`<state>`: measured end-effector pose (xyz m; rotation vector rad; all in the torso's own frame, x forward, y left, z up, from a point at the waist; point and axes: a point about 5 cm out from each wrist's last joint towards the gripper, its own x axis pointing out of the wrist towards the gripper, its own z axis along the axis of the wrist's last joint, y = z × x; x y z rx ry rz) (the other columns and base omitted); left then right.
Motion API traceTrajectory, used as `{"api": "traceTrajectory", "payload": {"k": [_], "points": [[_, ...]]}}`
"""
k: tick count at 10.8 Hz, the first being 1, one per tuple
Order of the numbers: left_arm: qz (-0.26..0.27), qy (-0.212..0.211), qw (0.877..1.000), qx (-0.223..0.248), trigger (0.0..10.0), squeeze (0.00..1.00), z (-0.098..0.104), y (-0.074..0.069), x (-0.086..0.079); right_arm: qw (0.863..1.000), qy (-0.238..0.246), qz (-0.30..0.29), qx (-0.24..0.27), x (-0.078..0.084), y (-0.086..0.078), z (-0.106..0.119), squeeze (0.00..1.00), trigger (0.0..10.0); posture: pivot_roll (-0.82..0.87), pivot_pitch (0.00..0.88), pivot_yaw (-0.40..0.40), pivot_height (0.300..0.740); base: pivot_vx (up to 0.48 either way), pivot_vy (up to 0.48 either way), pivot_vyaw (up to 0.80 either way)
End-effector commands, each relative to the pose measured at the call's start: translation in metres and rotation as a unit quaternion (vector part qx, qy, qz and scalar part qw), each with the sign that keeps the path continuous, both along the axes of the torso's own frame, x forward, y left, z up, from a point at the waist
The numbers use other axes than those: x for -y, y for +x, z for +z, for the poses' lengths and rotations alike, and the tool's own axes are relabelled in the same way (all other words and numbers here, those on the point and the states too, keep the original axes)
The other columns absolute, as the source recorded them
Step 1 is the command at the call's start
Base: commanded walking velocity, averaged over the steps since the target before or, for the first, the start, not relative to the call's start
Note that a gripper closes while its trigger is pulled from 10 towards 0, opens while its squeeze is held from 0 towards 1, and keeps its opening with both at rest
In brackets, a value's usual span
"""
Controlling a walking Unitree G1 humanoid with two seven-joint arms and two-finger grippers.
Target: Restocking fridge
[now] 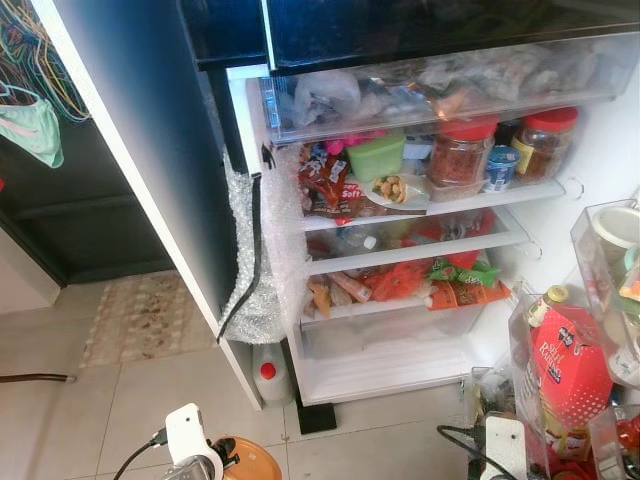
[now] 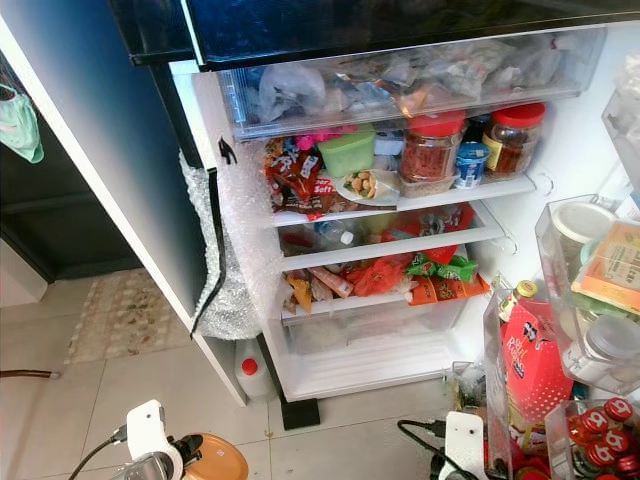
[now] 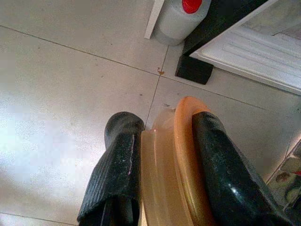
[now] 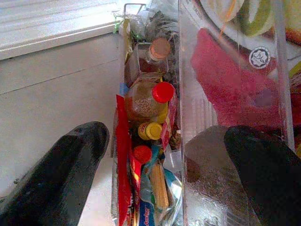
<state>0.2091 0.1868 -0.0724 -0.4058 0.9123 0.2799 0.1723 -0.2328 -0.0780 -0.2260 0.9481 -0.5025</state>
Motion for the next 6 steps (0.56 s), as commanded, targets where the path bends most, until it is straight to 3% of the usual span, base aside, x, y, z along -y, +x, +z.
{"api": "traceTrajectory", "payload": {"k": [1,6], "points": [[0.003,0.000,1.000,-0.008,10.0,0.00,-0.0010,-0.0024,-0.0032,1.000,-0.009,0.001,-0.001,-0.0008,0.0022,0.0011,0.00,10.0,-0.12,0.026,0.051,0.740,0.000,0.000,0.00],[0.002,0.001,1.000,-0.009,10.0,0.00,-0.0014,-0.0030,-0.0032,0.999,-0.041,-0.006,-0.013,0.0002,0.0006,0.0016,0.00,10.0,-0.13,0.019,0.053,0.740,0.000,0.000,0.00]]}}
